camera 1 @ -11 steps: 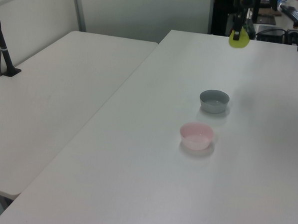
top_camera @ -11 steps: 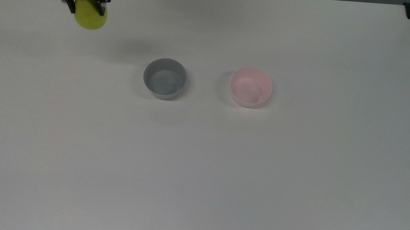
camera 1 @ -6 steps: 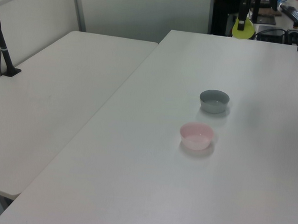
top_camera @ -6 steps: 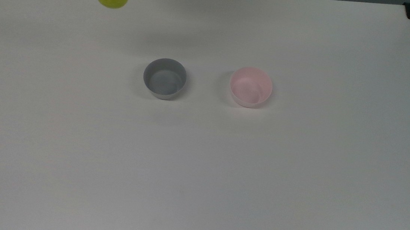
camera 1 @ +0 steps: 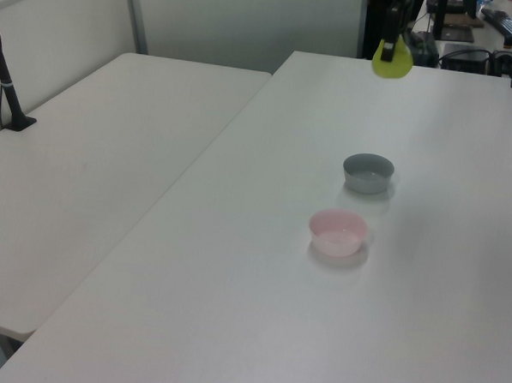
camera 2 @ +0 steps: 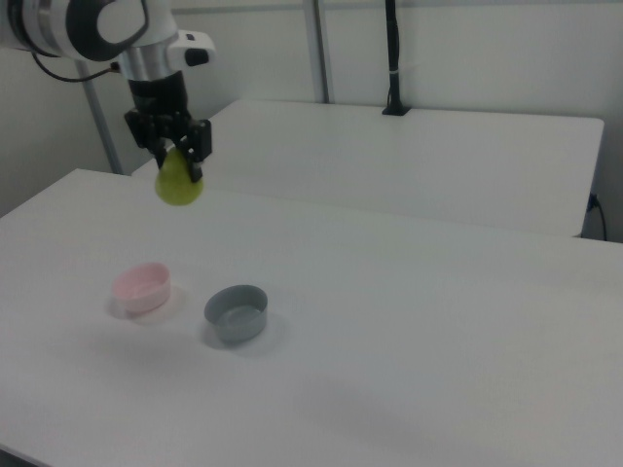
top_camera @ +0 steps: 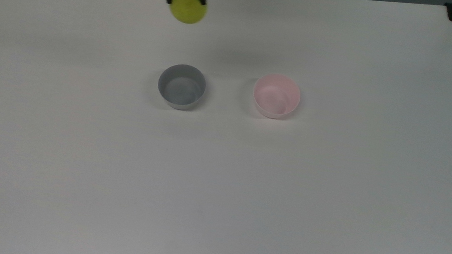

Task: Place the pear in the bowl
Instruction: 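Carry the pear past the grey bowl to above the pink bowl, then lower the pear into the pink bowl and open the gripper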

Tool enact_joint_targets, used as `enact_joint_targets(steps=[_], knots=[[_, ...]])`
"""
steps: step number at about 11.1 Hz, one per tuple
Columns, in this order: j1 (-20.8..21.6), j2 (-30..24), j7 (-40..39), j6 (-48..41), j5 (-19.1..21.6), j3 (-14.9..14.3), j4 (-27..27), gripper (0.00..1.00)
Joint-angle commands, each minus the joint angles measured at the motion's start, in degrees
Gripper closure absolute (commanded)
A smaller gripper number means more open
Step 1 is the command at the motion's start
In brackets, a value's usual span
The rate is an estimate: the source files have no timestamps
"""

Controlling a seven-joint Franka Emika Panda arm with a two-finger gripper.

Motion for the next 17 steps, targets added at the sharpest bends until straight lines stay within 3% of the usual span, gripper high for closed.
enact_joint_targets(steps=[1,2,5,8,17], knots=[[0.21,-0.27,5.12,6.00,1.34,6.13,-3.30,0.78],[1.08,0.08,6.10,8.90,1.17,7.89,-4.96,0.78],[6.17,2.70,9.70,19.27,0.55,8.35,-10.24,0.78],[9.25,8.85,10.50,24.03,-1.29,8.44,-10.43,0.78],[12.16,15.81,11.65,28.70,-6.48,8.44,-14.73,0.78]])
